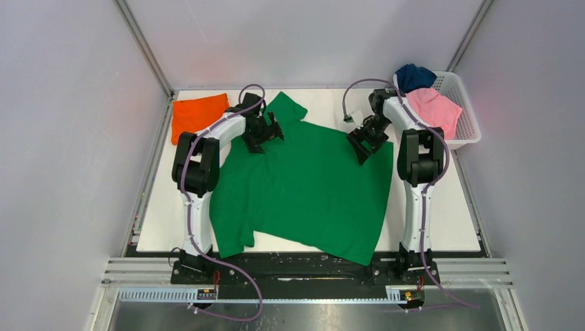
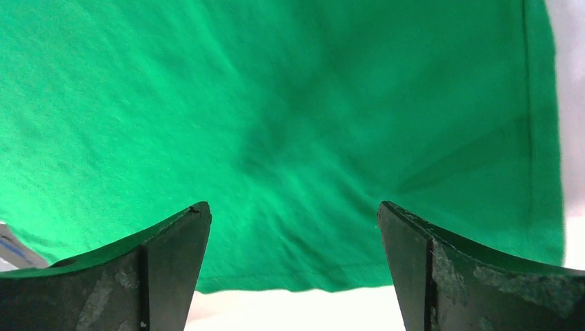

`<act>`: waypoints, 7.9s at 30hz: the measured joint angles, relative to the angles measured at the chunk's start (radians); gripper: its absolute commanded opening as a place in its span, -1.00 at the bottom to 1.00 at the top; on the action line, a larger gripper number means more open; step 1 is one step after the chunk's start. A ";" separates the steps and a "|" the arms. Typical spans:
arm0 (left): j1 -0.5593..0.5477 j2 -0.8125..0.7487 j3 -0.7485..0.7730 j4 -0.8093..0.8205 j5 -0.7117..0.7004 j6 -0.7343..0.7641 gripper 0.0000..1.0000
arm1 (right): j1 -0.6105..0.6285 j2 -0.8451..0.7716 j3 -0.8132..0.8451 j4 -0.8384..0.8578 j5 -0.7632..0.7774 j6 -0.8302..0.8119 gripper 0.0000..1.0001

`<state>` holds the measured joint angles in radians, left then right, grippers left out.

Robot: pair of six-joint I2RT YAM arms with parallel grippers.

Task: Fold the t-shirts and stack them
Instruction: Flatten out the tshirt, then grab the side of the flattened tshirt closest away from the robot with both arms, then fold the flattened tshirt in 1/3 of the way

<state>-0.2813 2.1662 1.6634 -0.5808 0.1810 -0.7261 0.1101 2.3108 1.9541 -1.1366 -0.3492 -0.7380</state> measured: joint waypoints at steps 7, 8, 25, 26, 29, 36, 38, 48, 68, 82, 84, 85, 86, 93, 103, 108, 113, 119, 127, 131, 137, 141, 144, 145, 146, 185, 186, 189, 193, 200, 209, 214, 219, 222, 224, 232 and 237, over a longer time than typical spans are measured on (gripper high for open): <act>0.005 -0.006 -0.010 0.004 0.003 0.002 0.98 | -0.001 0.084 0.145 -0.034 0.152 -0.011 0.99; 0.006 -0.006 -0.010 0.004 0.004 0.001 0.98 | -0.001 0.116 0.196 -0.040 0.169 0.000 0.99; 0.013 -0.005 -0.010 0.044 0.014 -0.034 0.98 | 0.035 0.286 0.422 0.179 0.807 0.133 0.99; 0.012 -0.005 -0.009 0.050 0.017 -0.034 0.98 | 0.035 0.290 0.422 0.215 0.834 0.126 0.99; 0.014 -0.004 -0.009 0.059 0.018 -0.036 0.98 | 0.034 0.304 0.422 0.314 0.892 0.099 0.99; 0.015 -0.004 -0.002 0.064 0.019 -0.041 0.98 | 0.036 0.300 0.392 0.420 0.920 0.080 0.99; 0.015 -0.011 -0.002 0.064 0.017 -0.038 0.98 | 0.035 0.266 0.339 0.447 0.899 0.090 0.99; 0.009 -0.506 -0.281 0.069 -0.063 -0.011 0.98 | 0.113 -0.262 -0.229 0.591 0.675 0.135 0.99; -0.516 -1.164 -1.099 -0.082 -0.288 -0.181 0.65 | 0.159 -1.331 -1.160 0.721 0.460 0.969 0.99; -0.709 -0.978 -1.114 -0.003 -0.344 -0.306 -0.55 | 0.155 -1.493 -1.276 0.646 0.583 1.110 0.98; -0.714 -0.965 -1.112 0.010 -0.353 -0.316 -0.96 | 0.151 -1.493 -1.279 0.640 0.602 1.126 0.99; -0.715 -0.960 -1.111 0.011 -0.358 -0.322 -1.00 | 0.147 -1.493 -1.280 0.635 0.607 1.134 0.99; -0.715 -0.956 -1.109 0.010 -0.367 -0.322 -1.00 | 0.144 -1.493 -1.281 0.629 0.614 1.141 0.99; -0.673 -0.966 -1.098 -0.070 -0.476 -0.325 -1.00 | 0.116 -1.520 -1.314 0.593 0.628 1.170 0.99; -0.496 -1.153 -1.103 -0.233 -0.543 -0.317 -1.00 | 0.097 -1.544 -1.356 0.475 0.609 1.292 0.99; -0.464 -1.214 -1.103 -0.286 -0.555 -0.312 -1.00 | 0.088 -1.556 -1.408 0.372 0.587 1.374 0.99; -0.451 -1.238 -1.102 -0.324 -0.565 -0.314 -1.00 | 0.083 -1.594 -1.467 0.329 0.510 1.488 0.99; -0.445 -1.270 -1.102 -0.336 -0.569 -0.314 -1.00 | 0.082 -1.653 -1.533 0.246 0.459 1.593 0.93; -0.445 -1.318 -1.102 -0.328 -0.562 -0.319 -1.00 | 0.081 -1.744 -1.592 0.230 0.464 1.701 0.77; -0.445 -1.332 -1.102 -0.319 -0.556 -0.319 -1.00 | 0.081 -1.715 -1.600 0.259 0.476 1.711 0.70; -0.445 -1.361 -1.102 -0.297 -0.542 -0.330 -1.00 | 0.081 -1.630 -1.591 0.331 0.526 1.684 0.62; -0.445 -1.378 -1.102 -0.290 -0.536 -0.339 -1.00 | 0.080 -1.580 -1.588 0.397 0.550 1.655 0.59; -0.445 -1.386 -1.102 -0.290 -0.533 -0.348 -1.00 | 0.078 -1.521 -1.581 0.470 0.548 1.637 0.33; -0.445 -1.388 -1.102 -0.290 -0.533 -0.349 -1.00 | 0.077 -1.503 -1.580 0.503 0.545 1.632 0.21; -0.445 -1.388 -1.102 -0.290 -0.533 -0.353 -1.00 | 0.077 -1.482 -1.580 0.538 0.538 1.629 0.08; -0.431 -1.245 -0.991 -0.141 -0.230 -0.298 -1.00 | 0.074 -1.624 -1.489 0.263 0.318 1.499 -0.87; -0.423 -1.204 -0.959 -0.119 -0.228 -0.282 -1.00 | 0.073 -1.609 -1.479 0.269 0.313 1.493 -0.87; -0.367 -1.061 -0.841 -0.042 -0.217 -0.217 -1.00 | 0.070 -1.553 -1.432 0.290 0.304 1.468 -0.86; -0.284 -0.890 -0.701 0.011 -0.195 -0.145 -1.00 | 0.036 -1.467 -1.360 0.320 0.297 1.428 -0.85; -0.177 -0.634 -0.441 0.024 -0.170 -0.056 -1.00 | -0.051 -1.334 -1.286 0.392 0.249 1.381 -0.81; -0.096 -0.478 -0.306 0.030 -0.154 -0.011 -1.00 | -0.160 -1.197 -1.220 0.433 0.226 1.334 -0.71; -0.070 -0.476 -0.280 0.038 -0.160 0.002 -1.00 | -0.193 -1.143 -1.191 0.447 0.226 1.318 -0.64; -0.055 -0.472 -0.264 0.055 -0.162 0.013 -1.00 | -0.204 -1.096 -1.182 0.473 0.225 1.315 -0.39; -0.050 -0.436 -0.225 0.059 -0.162 0.020 -0.88 | -0.210 -1.077 -1.182 0.495 0.228 1.318 -0.23; -0.049 -0.389 -0.184 0.064 -0.162 0.026 -0.48 | -0.221 -1.058 -1.178 0.520 0.238 1.323 -0.03; -0.020 -0.115 0.114 -0.016 -0.163 0.052 0.98 | -0.275 -0.951 -1.048 0.568 0.304 1.376 0.91; -0.005 -0.160 0.059 -0.025 -0.149 0.053 0.98 | -0.276 -1.059 -1.042 0.545 0.392 1.362 0.99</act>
<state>-0.2863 2.0060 1.7226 -0.6056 0.0322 -0.6731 -0.1661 1.2522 0.9119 -0.5915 0.0429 0.6243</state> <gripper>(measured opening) 0.989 0.987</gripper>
